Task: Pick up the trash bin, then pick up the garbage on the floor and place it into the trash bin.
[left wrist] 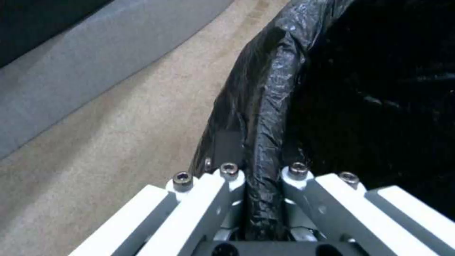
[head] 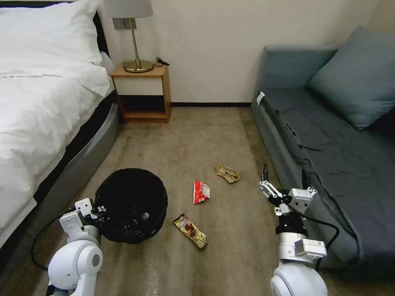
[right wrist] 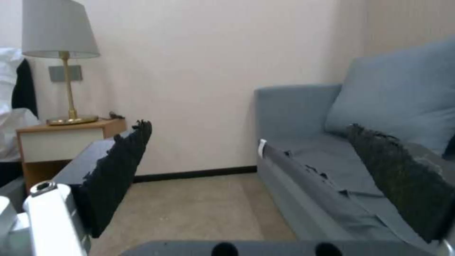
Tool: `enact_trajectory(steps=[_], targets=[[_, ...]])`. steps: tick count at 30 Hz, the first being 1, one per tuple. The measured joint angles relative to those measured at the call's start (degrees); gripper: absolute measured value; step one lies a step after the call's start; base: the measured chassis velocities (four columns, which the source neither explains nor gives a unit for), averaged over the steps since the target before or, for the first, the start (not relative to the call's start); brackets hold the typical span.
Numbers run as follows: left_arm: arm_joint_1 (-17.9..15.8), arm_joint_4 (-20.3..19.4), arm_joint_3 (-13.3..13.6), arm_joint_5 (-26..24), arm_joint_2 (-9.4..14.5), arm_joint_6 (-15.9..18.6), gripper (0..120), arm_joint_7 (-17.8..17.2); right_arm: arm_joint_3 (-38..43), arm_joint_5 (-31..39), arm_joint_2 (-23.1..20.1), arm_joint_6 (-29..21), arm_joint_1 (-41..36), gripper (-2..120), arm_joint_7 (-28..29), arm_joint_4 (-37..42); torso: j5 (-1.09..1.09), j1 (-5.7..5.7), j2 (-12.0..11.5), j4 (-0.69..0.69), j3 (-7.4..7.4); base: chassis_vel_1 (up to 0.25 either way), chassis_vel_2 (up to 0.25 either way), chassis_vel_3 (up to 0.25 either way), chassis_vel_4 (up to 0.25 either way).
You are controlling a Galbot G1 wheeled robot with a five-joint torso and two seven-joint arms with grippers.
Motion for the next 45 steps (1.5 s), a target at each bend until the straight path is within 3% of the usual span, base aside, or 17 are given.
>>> enact_trajectory(steps=[16,21,25,26,29,30,33,45], targets=[[0.0,0.6,0.0,0.1,-0.4,-0.4,3,0.1,-0.8,1.4,-1.5,0.1,3.3,100,-1.1,-2.9,0.01,0.01,0.0,-0.01,0.02,-0.118,0.126,0.120,-0.118],[0.0,0.7,0.0,0.3,-0.5,-0.5,3,0.1,-3.2,6.0,-4.6,-2.2,6.6,100,-1.9,-5.5,0.01,0.00,0.0,-0.01,0.01,0.000,0.000,0.000,0.000],[-0.4,1.0,0.3,0.3,-0.2,-0.4,3,0.1,-12.0,23.2,-16.0,-10.5,12.0,100,-2.3,-8.3,0.01,0.01,0.0,0.02,0.01,0.000,0.000,0.000,0.000],[-0.4,1.0,0.3,0.3,-0.2,-0.4,3,0.1,-12.0,23.2,-16.0,-10.5,12.0,100,-2.3,-8.3,0.01,0.01,0.0,0.02,0.01,0.000,0.000,0.000,0.000],[-0.4,0.6,0.6,0.4,0.0,-0.1,3,0.2,-23.0,34.6,-24.4,-13.8,18.0,100,-2.9,-12.6,0.02,0.01,0.0,-0.01,0.02,0.000,0.000,0.000,0.000],[-0.4,0.6,0.6,0.4,0.0,-0.1,3,0.2,-23.0,34.6,-24.4,-13.8,18.0,100,-2.9,-12.6,0.02,0.01,0.0,-0.01,0.02,0.000,0.000,0.000,0.000],[0.5,-0.6,0.1,0.4,-0.3,0.0,3,0.2,-35.1,41.6,-27.6,-14.1,25.4,100,-2.6,-17.9,0.01,0.00,0.0,0.00,0.01,0.000,0.000,0.000,0.000],[1.9,-2.8,-1.6,0.4,-1.2,-0.1,3,0.2,-62.5,49.8,-27.0,-12.5,42.4,100,0.1,-28.8,0.01,0.01,0.0,-0.01,0.01,0.000,0.000,0.000,0.000]])
